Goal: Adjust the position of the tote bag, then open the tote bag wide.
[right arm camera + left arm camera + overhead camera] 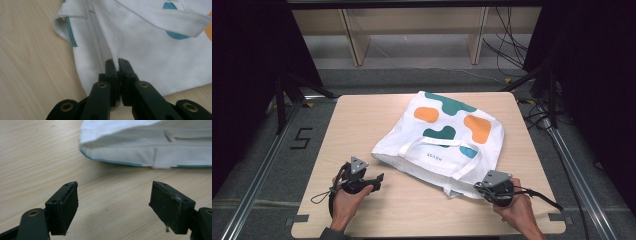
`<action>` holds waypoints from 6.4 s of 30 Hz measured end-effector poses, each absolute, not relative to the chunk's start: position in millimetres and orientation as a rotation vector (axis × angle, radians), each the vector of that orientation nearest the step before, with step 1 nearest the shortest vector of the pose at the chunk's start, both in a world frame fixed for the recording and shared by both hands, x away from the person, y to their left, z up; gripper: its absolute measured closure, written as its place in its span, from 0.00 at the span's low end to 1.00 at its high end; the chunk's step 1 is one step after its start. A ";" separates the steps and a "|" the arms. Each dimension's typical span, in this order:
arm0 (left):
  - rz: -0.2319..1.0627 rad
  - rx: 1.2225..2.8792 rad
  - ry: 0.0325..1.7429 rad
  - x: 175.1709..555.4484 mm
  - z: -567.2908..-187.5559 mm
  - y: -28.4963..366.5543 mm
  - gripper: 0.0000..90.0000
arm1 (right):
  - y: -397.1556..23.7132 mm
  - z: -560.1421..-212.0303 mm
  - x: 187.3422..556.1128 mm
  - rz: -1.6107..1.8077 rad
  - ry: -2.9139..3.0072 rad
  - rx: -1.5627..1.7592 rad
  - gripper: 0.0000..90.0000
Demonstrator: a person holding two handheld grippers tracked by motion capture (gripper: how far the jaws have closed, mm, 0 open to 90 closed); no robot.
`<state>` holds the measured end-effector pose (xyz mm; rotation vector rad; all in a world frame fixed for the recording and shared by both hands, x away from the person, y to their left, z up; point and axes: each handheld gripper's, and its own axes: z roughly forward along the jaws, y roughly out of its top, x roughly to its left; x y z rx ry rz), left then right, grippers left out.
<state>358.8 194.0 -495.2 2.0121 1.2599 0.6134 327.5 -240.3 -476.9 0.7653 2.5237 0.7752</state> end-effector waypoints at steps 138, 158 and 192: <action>0.836 1.825 0.513 283.4 -287.7 173.7 0.96 | -302.0 -251.9 329.6 1.285 2.044 0.595 0.98; 0.689 1.798 0.737 364.7 -352.2 181.4 0.90 | -288.1 -293.8 408.9 1.202 2.105 0.747 0.98; 0.395 1.938 0.920 424.2 -438.7 156.1 0.91 | -277.6 -374.8 425.5 1.057 2.260 0.815 0.98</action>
